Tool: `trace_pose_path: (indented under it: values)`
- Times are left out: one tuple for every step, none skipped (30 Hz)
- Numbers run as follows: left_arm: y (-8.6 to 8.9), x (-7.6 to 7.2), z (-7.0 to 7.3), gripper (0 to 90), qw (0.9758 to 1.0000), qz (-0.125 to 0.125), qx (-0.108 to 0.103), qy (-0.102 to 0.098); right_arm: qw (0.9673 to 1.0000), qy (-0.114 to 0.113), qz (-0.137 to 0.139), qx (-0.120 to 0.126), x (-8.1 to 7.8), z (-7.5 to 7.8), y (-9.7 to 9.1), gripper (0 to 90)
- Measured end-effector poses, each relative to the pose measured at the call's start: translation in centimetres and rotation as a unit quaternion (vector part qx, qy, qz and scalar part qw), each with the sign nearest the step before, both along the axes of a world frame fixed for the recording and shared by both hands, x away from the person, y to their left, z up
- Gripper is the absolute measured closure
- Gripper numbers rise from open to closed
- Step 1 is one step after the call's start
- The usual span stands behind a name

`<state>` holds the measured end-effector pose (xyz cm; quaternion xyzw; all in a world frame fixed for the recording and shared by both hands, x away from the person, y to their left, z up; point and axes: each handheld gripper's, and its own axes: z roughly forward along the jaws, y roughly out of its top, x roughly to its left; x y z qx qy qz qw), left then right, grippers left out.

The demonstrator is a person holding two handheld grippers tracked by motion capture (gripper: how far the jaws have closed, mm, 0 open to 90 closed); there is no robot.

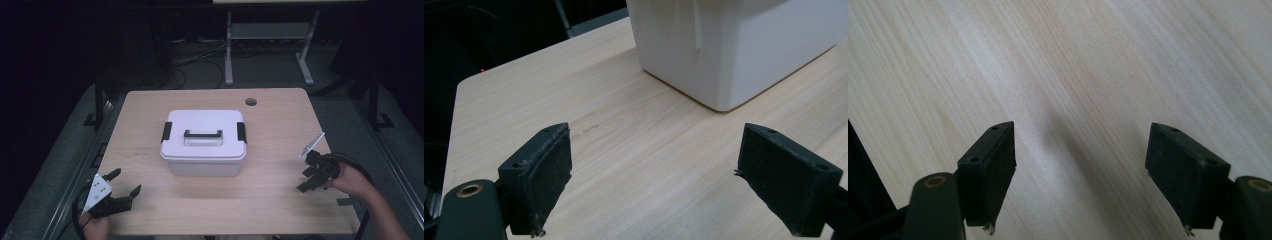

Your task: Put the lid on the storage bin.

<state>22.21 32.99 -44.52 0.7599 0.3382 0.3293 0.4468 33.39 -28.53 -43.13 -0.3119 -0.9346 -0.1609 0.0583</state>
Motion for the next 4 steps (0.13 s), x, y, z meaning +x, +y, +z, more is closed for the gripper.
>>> trace_pose_path:
  values:
    - [0.00,0.00,0.00,13.5,1.0000,0.000,0.000,0.000,1.0000,0.000,0.000,0.000,0.00,0.00,0.00,27.5]
    - [-0.01,0.02,0.00,13.5,1.0000,0.000,0.002,0.000,1.0000,-0.002,0.001,0.001,-0.13,0.02,-0.03,27.5]
    - [-0.01,0.02,0.00,13.5,1.0000,0.000,0.002,0.000,1.0000,-0.002,0.001,0.001,-0.13,0.02,-0.03,27.5]
    - [-0.01,0.03,0.01,13.5,1.0000,0.000,0.002,0.000,1.0000,-0.003,0.002,0.003,-0.21,0.05,-0.06,27.4]
